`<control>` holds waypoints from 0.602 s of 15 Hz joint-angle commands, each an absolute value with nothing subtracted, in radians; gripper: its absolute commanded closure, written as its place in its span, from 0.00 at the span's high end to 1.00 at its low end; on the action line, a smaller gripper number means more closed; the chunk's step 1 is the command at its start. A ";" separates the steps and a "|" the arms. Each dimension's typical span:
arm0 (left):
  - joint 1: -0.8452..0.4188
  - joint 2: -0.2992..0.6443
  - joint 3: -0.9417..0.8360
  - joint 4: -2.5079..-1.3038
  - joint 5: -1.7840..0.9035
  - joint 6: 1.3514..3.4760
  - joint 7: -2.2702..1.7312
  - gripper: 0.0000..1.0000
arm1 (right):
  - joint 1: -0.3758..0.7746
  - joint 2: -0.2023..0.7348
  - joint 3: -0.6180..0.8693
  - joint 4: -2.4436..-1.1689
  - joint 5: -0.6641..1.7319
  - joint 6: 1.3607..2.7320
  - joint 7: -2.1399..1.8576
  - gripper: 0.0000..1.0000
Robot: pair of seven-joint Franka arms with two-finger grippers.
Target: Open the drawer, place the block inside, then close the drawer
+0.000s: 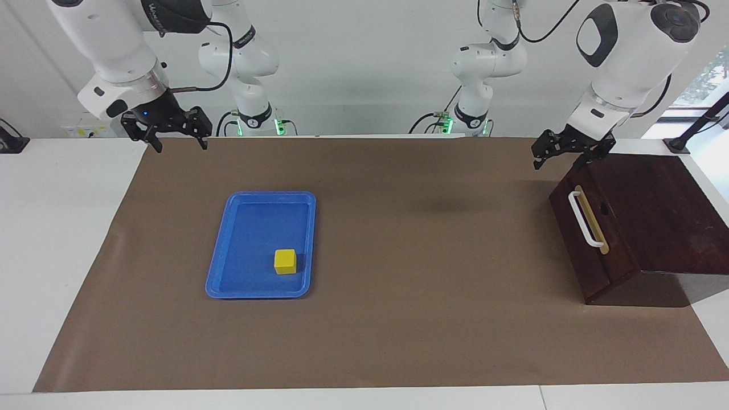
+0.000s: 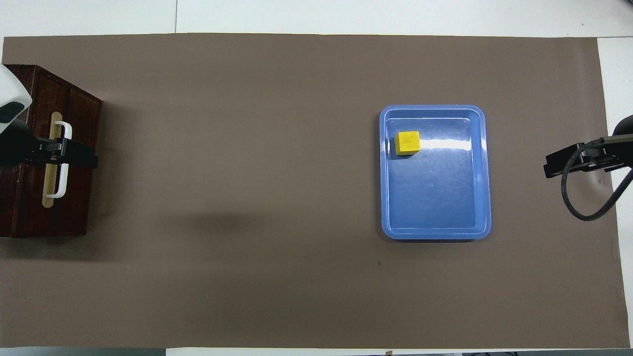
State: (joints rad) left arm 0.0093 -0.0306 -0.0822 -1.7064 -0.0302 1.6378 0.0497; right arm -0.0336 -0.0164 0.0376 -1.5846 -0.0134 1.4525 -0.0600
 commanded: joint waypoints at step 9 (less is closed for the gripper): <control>0.014 -0.038 -0.081 -1.706 -0.037 1.637 0.058 1.00 | -0.140 0.121 0.038 -1.759 0.441 1.656 0.754 1.00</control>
State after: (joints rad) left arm 0.0093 -0.0306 -0.0822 -1.7064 -0.0302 1.6378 0.0497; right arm -0.1124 0.0719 0.0317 -1.7141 0.3430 1.5752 0.6253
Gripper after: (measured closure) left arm 0.000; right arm 0.000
